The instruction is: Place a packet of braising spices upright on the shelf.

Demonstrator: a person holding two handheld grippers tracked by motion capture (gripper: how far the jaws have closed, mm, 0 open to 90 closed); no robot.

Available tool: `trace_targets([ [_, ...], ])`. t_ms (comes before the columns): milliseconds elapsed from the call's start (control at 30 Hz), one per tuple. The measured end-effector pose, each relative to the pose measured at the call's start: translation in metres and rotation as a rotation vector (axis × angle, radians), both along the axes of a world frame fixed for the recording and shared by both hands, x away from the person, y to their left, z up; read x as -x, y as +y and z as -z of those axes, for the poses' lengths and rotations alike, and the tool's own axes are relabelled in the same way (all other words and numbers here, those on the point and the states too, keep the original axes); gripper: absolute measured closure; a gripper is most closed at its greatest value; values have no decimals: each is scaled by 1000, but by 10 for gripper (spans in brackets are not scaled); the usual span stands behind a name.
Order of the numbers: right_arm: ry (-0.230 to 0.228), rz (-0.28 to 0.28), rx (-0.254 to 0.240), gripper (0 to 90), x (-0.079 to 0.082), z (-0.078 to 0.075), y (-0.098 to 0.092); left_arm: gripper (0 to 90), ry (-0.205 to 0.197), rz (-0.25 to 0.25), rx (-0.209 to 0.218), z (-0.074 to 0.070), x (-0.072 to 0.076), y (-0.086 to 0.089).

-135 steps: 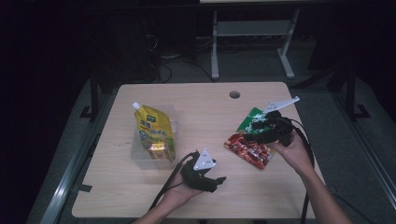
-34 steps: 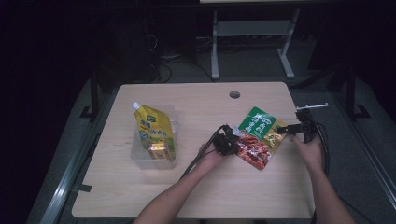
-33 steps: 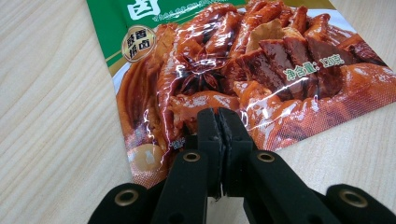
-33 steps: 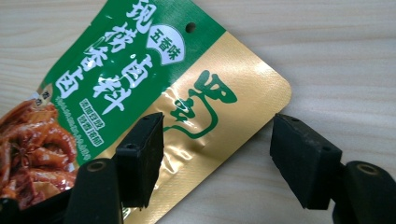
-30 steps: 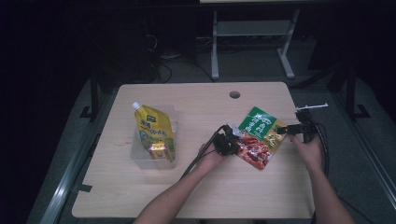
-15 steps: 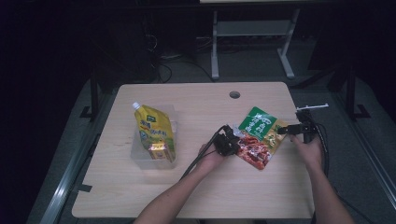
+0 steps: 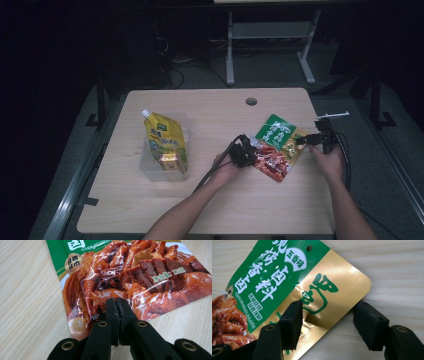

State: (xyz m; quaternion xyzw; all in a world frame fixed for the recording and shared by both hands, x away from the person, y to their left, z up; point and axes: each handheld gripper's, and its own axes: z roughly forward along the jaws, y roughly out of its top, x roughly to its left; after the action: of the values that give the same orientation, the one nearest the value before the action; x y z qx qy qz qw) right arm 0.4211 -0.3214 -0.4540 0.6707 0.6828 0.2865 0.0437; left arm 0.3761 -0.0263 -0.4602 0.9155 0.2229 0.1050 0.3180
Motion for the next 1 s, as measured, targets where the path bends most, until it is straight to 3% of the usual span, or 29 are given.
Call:
trace_targets([
  [267, 1, -13, -22, 419, 0, 0, 2, 881, -11, 8, -12, 0, 1, -1],
  [467, -4, -59, -48, 460, 0, -3, 7, 881, -11, 7, -14, 0, 2, -1],
  [767, -1, -140, -59, 564, -4, -1, 19, 881, -16, 19, -25, 0, 2, -2],
  [1000, 0, -146, -63, 632, -6, 0, 27, 881, -12, 19, -23, 0, 2, -2],
])
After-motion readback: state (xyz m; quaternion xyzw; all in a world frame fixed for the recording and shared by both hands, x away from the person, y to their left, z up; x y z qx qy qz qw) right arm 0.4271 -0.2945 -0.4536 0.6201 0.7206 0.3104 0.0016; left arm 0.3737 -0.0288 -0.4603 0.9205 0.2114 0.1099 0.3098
